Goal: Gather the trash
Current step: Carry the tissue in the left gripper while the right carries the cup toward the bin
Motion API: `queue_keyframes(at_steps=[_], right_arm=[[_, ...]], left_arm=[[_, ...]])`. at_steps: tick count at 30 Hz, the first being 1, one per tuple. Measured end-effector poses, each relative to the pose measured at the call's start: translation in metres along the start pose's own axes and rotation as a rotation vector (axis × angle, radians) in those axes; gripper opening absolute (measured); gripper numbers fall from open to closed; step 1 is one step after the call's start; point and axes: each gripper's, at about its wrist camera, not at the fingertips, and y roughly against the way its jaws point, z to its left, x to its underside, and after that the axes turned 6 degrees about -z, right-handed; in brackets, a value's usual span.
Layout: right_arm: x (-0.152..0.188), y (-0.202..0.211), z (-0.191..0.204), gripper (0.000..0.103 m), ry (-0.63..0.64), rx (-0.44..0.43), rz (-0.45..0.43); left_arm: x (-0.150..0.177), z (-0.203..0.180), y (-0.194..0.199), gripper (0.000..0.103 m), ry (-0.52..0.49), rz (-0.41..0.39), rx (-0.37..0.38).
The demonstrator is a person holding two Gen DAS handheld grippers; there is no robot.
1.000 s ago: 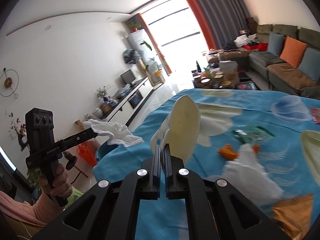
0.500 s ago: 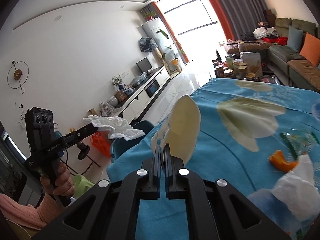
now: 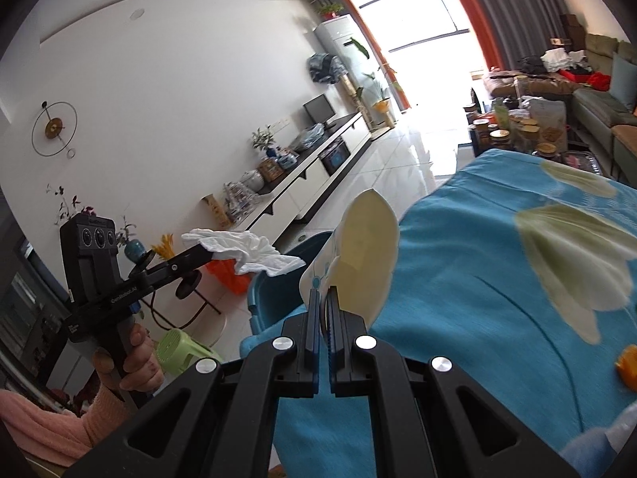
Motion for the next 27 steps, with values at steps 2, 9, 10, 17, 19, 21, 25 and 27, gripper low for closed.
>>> queue_keyframes(at_steps=[2,9,10,17,19,21,25,27], right_arm=[[-0.002,-0.009,0.005,0.002,0.009,-0.010,0.013],[-0.012,-0.040,0.017,0.002,0.037,-0.037,0.051],[-0.013,-0.044,0.019,0.002,0.041,-0.039,0.056],[-0.019,-0.071,0.024,0.002,0.042,-0.056,0.103],[-0.019,-0.079,0.025,0.002,0.038,-0.061,0.118],[-0.018,-0.084,0.026,0.002,0.039,-0.058,0.129],[-0.015,-0.100,0.028,0.002,0.037,-0.048,0.159],[-0.016,-0.109,0.028,0.002,0.036,-0.042,0.171]], left_arm=[[0.001,0.008,0.004,0.005,0.010,0.000,-0.014],[0.003,0.036,0.004,0.005,0.043,0.012,-0.057],[0.005,0.040,0.004,0.005,0.050,0.016,-0.062],[0.013,0.058,-0.005,0.005,0.079,0.043,-0.102],[0.014,0.061,-0.010,0.005,0.086,0.052,-0.108],[0.016,0.065,-0.014,0.005,0.087,0.061,-0.120],[0.020,0.073,-0.026,0.005,0.099,0.083,-0.139],[0.023,0.078,-0.030,0.005,0.102,0.092,-0.152]])
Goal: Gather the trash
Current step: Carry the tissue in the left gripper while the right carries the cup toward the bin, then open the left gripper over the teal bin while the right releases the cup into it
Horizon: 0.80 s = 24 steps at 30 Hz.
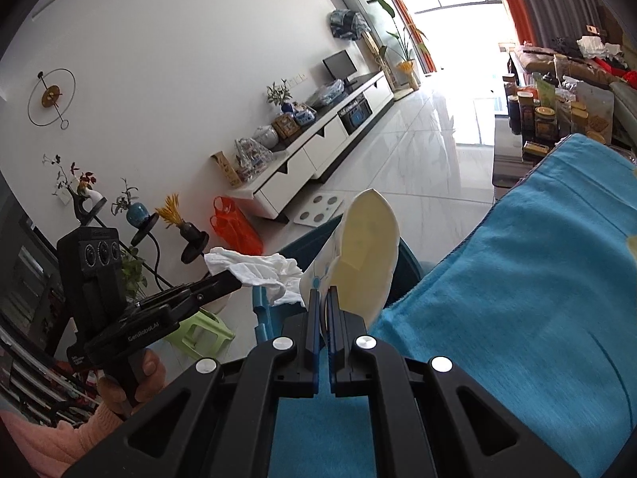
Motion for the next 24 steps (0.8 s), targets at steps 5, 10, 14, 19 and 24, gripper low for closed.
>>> queue_keyframes(at_steps=[5,10,14,19,24], right_arm=[[-0.002,-0.021,-0.001,0.002,-0.010,0.017,0.031],[-0.005,-0.044,0.000,0.003,-0.029,0.027,0.066],[-0.005,-0.057,0.000,0.003,-0.044,0.030,0.091],[-0.006,-0.071,0.002,0.003,-0.060,0.029,0.116],[-0.008,-0.082,0.003,0.008,-0.078,0.036,0.133]], left_arm=[[0.005,0.012,-0.014,0.005,0.006,0.028,-0.029],[0.008,0.016,-0.030,0.005,0.007,0.059,-0.053],[0.009,0.022,-0.044,0.005,0.012,0.086,-0.073],[0.012,0.025,-0.062,0.006,0.013,0.110,-0.086],[0.017,0.030,-0.077,0.016,0.027,0.127,-0.105]])
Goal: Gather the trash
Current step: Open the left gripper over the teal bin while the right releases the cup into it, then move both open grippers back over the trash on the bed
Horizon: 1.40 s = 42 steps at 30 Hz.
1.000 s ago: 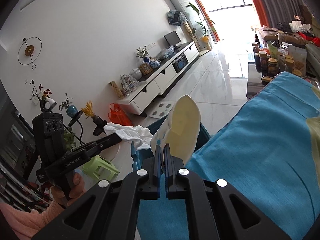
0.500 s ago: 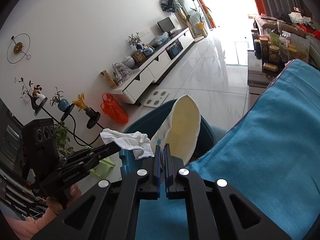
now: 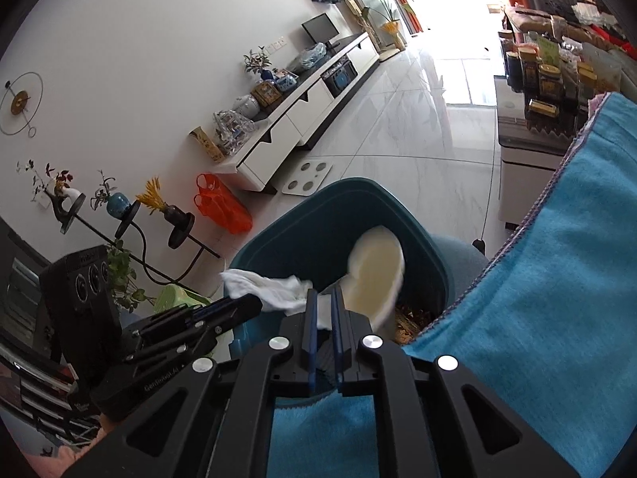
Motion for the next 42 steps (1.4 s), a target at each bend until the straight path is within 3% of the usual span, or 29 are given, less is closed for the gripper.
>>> queue_keyframes(at_steps=[4,11,16,18,21,30,42], right_arm=[[0.000,0.000,-0.003,0.009,-0.012,0.002,0.001],[0.006,0.012,-0.003,0.016,-0.005,0.007,-0.020],[0.011,0.032,-0.002,0.024,0.011,0.012,-0.054],[0.015,0.046,-0.002,0.033,0.015,0.010,-0.080],[0.022,0.067,-0.003,0.035,0.024,0.013,-0.112],[0.053,0.150,-0.014,0.041,0.039,0.088,-0.245],[0.121,0.272,-0.060,0.045,-0.045,0.316,-0.385]], left_arm=[[0.002,0.002,-0.010,0.029,0.012,0.013,0.002],[0.008,-0.003,-0.009,0.035,0.017,-0.001,0.026],[0.006,-0.015,0.004,0.043,-0.003,-0.041,0.047],[0.006,-0.021,0.011,0.052,-0.010,-0.056,0.063],[0.006,-0.034,0.023,0.058,-0.029,-0.080,0.095],[0.017,-0.102,0.050,0.071,-0.150,-0.125,0.247],[0.065,-0.235,0.044,0.071,-0.380,-0.023,0.482]])
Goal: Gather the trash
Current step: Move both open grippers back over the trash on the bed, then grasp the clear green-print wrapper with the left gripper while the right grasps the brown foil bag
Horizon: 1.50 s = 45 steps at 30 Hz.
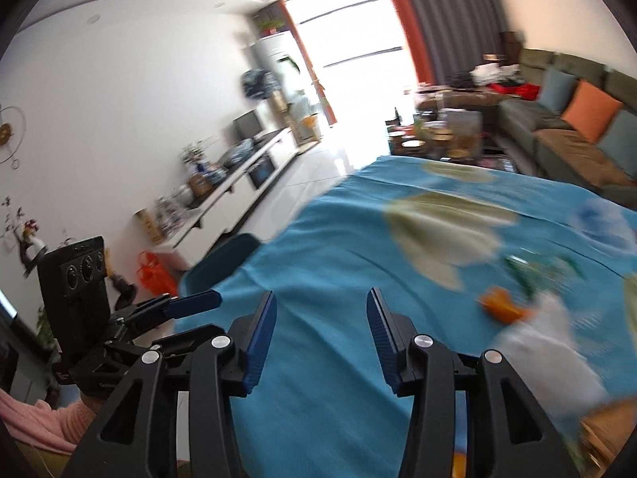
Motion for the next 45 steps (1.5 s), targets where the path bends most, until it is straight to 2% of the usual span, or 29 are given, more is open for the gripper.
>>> queue_keyframes(at_steps=[7,13,19,23,28,37,40,41,42,43,45], right_arm=[[0.031,0.064,-0.062,0.045,-0.118,0.185,-0.055],[0.056,0.107,-0.109,0.045,-0.215,0.321,-0.097],[0.076,0.130,-0.141,0.045,-0.285,0.396,-0.106],[0.087,0.133,-0.150,0.046,-0.323,0.396,-0.097],[0.099,0.137,-0.160,0.053,-0.359,0.375,-0.099],[0.111,0.139,-0.174,0.053,-0.434,0.285,-0.104],[0.113,0.140,-0.176,0.043,-0.441,0.266,-0.105],[0.114,0.141,-0.176,0.036,-0.445,0.259,-0.107],[0.115,0.142,-0.177,0.033,-0.447,0.253,-0.111],[0.115,0.143,-0.177,0.032,-0.448,0.249,-0.113],[0.116,0.145,-0.177,0.023,-0.446,0.244,-0.117]], left_arm=[[0.008,-0.059,-0.037,0.071,-0.088,0.070,0.128],[0.011,-0.096,-0.062,0.070,-0.122,0.112,0.216],[0.010,-0.133,-0.082,0.068,-0.160,0.144,0.299],[0.012,-0.158,-0.092,0.066,-0.190,0.167,0.355],[0.016,-0.190,-0.104,0.066,-0.251,0.190,0.405],[0.028,-0.220,-0.142,0.057,-0.266,0.284,0.441],[0.030,-0.221,-0.151,0.052,-0.257,0.305,0.432],[0.030,-0.222,-0.153,0.047,-0.255,0.309,0.432],[0.031,-0.221,-0.156,0.042,-0.253,0.315,0.431],[0.033,-0.221,-0.159,0.041,-0.250,0.324,0.427],[0.034,-0.221,-0.162,0.039,-0.246,0.331,0.428]])
